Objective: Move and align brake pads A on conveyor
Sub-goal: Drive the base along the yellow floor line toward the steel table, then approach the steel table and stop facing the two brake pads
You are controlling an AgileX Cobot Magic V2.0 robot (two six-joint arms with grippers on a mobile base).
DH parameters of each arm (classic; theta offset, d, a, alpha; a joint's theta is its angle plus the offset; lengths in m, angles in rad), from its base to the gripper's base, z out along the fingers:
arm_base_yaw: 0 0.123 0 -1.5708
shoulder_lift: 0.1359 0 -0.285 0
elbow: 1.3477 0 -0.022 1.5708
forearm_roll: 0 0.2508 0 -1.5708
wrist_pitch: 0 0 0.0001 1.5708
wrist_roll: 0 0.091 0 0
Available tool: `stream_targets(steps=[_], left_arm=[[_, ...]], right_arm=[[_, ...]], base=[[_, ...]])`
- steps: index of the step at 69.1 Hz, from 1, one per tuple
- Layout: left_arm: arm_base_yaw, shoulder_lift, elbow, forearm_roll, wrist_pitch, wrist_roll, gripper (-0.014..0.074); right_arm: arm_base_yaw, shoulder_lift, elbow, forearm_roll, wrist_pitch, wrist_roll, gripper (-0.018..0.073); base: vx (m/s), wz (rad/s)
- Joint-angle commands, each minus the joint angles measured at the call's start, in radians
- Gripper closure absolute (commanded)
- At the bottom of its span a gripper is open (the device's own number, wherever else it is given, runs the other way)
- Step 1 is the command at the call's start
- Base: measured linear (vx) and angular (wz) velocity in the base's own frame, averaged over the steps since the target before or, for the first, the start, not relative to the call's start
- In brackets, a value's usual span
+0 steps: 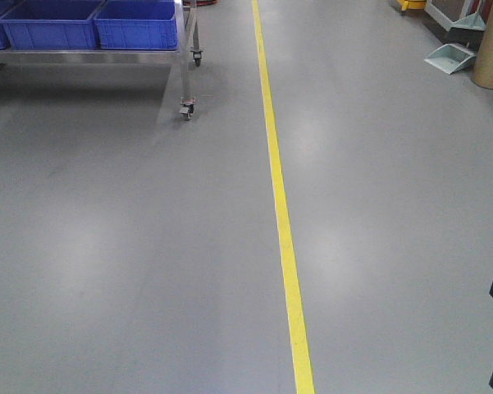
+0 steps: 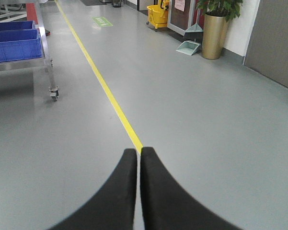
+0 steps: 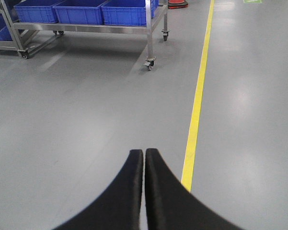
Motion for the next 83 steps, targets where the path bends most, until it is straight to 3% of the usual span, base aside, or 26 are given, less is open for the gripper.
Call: stream_targets(steps=[1,38,83], left_arm=[[-0.007,0.016,-0.022,-0.003,-0.074,-0.001,0.0603],[-0.007,0.016,-0.022,-0.003,-0.074,-0.001,0.0603],[-0.007,0.015,-0.022,-0.003,-0.074,-0.001,0.0603]], right_arm=[[-0.001,0.005,-0.025,-0.014,-0.077,-0.005,0.0568],[-0.001,0.005,-0.025,-0.014,-0.075,-0.005,0.0568],[-0.001,0.005,-0.025,-0.014,-0.076,-0.005,0.0568]], base=[[0.28,-0.02],[0.18,0.21],[0.07,0.86]])
